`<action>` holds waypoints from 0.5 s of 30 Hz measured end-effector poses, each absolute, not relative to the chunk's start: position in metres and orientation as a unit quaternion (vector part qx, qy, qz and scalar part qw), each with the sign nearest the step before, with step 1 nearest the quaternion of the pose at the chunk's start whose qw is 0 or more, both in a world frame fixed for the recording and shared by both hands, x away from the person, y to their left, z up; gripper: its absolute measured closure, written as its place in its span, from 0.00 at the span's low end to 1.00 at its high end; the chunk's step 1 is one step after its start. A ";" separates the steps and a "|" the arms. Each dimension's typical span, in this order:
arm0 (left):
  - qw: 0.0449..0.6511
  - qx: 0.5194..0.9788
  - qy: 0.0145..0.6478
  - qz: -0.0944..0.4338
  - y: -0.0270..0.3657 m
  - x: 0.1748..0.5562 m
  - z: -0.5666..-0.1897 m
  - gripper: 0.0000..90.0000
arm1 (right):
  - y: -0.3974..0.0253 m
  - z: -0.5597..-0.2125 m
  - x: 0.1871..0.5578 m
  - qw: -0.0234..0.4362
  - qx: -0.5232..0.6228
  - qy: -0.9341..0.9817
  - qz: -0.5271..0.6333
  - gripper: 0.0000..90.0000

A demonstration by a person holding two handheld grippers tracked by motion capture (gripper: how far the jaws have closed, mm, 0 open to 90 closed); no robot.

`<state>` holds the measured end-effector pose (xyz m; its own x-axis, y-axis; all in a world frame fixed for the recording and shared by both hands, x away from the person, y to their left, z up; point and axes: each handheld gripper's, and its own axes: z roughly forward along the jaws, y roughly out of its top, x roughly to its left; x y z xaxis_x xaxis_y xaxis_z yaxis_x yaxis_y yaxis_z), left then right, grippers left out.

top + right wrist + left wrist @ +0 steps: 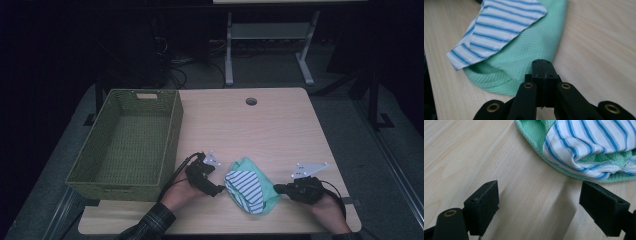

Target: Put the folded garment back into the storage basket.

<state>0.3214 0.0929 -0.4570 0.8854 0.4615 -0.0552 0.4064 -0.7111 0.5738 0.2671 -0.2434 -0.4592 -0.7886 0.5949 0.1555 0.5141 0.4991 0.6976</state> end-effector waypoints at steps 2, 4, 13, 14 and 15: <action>0.298 0.924 0.234 0.046 0.093 0.322 -0.457 0.17 | -0.248 -0.457 0.270 0.064 0.326 0.859 0.389 0.99; 0.298 0.924 0.235 0.046 0.093 0.322 -0.457 0.17 | -0.253 -0.456 0.272 0.074 0.337 0.852 0.393 0.97; 0.297 0.925 0.234 0.045 0.091 0.321 -0.457 0.17 | -0.281 -0.467 0.299 0.128 0.414 0.820 0.373 0.69; 0.298 0.924 0.235 0.044 0.091 0.321 -0.456 0.17 | -0.282 -0.468 0.301 0.134 0.420 0.818 0.370 0.65; 0.298 0.924 0.235 0.044 0.091 0.321 -0.456 0.17 | -0.284 -0.470 0.302 0.137 0.424 0.816 0.367 0.60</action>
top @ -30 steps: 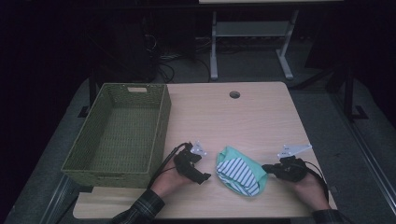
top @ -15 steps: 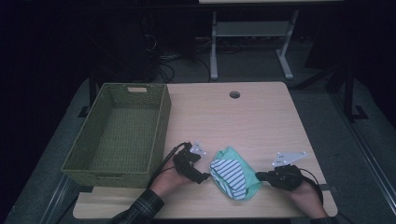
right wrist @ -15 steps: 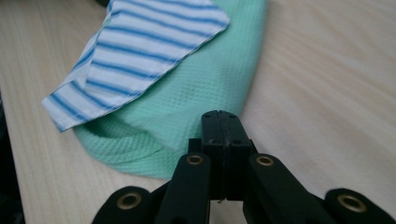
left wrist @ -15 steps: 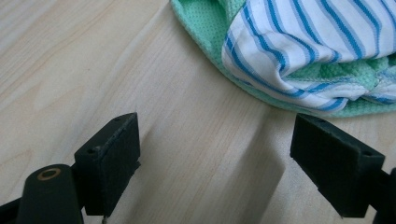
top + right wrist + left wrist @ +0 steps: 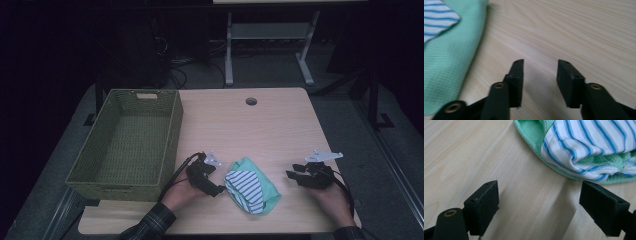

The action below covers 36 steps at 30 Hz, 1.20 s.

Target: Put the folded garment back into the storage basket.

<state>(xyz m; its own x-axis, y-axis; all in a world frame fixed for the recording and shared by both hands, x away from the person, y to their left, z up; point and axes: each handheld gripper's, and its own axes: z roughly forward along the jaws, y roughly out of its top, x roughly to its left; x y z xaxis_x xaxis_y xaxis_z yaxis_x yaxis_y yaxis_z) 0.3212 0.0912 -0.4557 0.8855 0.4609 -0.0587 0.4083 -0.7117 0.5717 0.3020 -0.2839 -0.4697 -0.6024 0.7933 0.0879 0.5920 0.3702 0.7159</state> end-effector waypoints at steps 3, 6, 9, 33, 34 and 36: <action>0.302 0.923 0.235 0.043 0.091 0.321 -0.454 0.17 | -0.286 -0.474 0.303 0.148 0.432 0.813 0.362 0.49; 0.305 0.922 0.234 0.044 0.091 0.320 -0.451 0.17 | -0.287 -0.478 0.303 0.165 0.432 0.810 0.360 0.41; 0.312 0.920 0.235 0.041 0.091 0.318 -0.446 0.17 | -0.289 -0.480 0.304 0.171 0.436 0.805 0.362 0.31; 0.352 0.911 0.213 -0.007 0.053 0.291 -0.419 0.17 | -0.289 -0.482 0.307 0.180 0.449 0.801 0.352 0.16; 0.349 0.914 0.206 -0.006 0.051 0.291 -0.419 0.17 | -0.289 -0.482 0.307 0.180 0.449 0.801 0.352 0.16; 0.347 0.915 0.205 -0.008 0.047 0.289 -0.422 0.17 | -0.289 -0.482 0.307 0.179 0.450 0.801 0.352 0.16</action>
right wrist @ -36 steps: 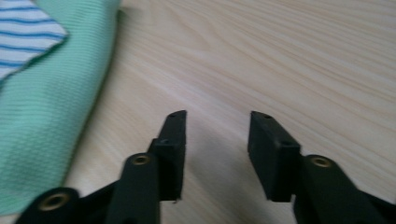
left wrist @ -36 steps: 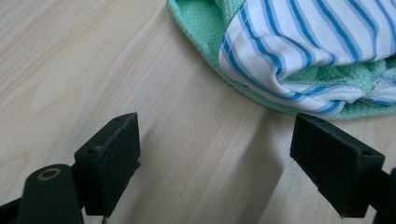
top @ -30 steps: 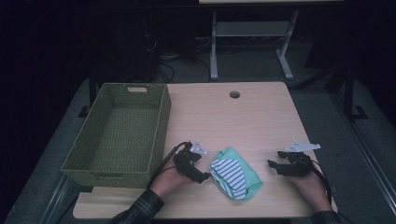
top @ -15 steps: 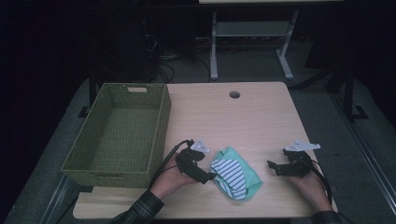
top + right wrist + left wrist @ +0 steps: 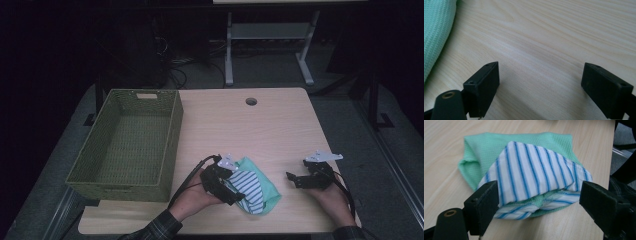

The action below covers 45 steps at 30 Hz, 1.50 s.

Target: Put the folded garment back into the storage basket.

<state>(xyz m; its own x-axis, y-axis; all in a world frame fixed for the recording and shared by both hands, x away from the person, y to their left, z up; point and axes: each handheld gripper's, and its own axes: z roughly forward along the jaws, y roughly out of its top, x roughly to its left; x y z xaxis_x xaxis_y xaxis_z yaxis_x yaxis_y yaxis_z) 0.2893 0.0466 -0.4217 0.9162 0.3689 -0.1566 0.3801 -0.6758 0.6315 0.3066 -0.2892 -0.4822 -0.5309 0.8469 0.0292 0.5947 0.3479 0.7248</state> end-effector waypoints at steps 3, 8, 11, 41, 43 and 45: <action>0.332 0.922 0.198 -0.004 0.041 0.289 -0.427 0.17 | -0.289 -0.482 0.307 0.179 0.450 0.801 0.352 0.16; 0.316 0.928 0.195 0.007 0.034 0.292 -0.437 0.17 | -0.289 -0.482 0.307 0.179 0.449 0.801 0.352 0.16; 0.305 0.932 0.194 0.014 0.029 0.293 -0.444 0.17 | -0.289 -0.482 0.307 0.180 0.449 0.801 0.352 0.16; 0.260 0.948 0.181 0.030 0.022 0.299 -0.448 0.65 | -0.289 -0.482 0.307 0.180 0.449 0.801 0.352 0.16; 0.260 0.948 0.181 0.027 0.023 0.302 -0.447 0.73 | -0.289 -0.482 0.307 0.180 0.449 0.801 0.352 0.16; 0.261 0.947 0.185 0.024 0.023 0.304 -0.448 0.78 | -0.289 -0.482 0.307 0.180 0.449 0.801 0.352 0.16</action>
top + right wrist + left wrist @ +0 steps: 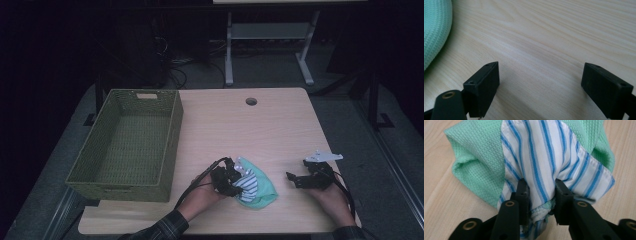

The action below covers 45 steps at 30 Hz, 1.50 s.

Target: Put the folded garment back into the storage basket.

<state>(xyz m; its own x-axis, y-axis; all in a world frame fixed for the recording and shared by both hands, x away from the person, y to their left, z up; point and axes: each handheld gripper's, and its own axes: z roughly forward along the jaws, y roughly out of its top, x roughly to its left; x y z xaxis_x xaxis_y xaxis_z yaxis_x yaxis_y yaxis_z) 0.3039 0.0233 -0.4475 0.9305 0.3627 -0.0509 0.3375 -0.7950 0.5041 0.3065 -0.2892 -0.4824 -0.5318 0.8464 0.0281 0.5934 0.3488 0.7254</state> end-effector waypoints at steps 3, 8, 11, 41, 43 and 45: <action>0.263 0.947 0.183 0.022 0.024 0.305 -0.447 0.79 | -0.289 -0.482 0.307 0.180 0.449 0.801 0.352 0.16; 0.278 0.942 0.189 -0.002 0.030 0.311 -0.444 0.81 | -0.289 -0.482 0.307 0.179 0.450 0.801 0.352 0.16; 0.285 0.939 0.192 -0.014 0.032 0.311 -0.440 0.81 | -0.289 -0.482 0.307 0.179 0.450 0.801 0.352 0.16; 0.317 0.923 0.219 0.017 0.087 0.335 -0.354 0.81 | -0.289 -0.482 0.307 0.179 0.450 0.802 0.350 0.15; 0.314 0.923 0.223 0.023 0.091 0.337 -0.348 0.81 | -0.289 -0.482 0.307 0.180 0.450 0.802 0.350 0.15; 0.314 0.922 0.226 0.028 0.096 0.340 -0.343 0.81 | -0.289 -0.482 0.307 0.180 0.450 0.802 0.350 0.15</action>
<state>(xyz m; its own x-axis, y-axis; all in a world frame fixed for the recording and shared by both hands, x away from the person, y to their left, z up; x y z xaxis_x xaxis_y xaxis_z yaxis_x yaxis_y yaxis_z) 0.3397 0.0956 -0.3425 0.8963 0.4340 -0.0908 0.3992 -0.7008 0.5912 0.3074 -0.2894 -0.4824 -0.5305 0.8472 0.0268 0.5959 0.3503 0.7227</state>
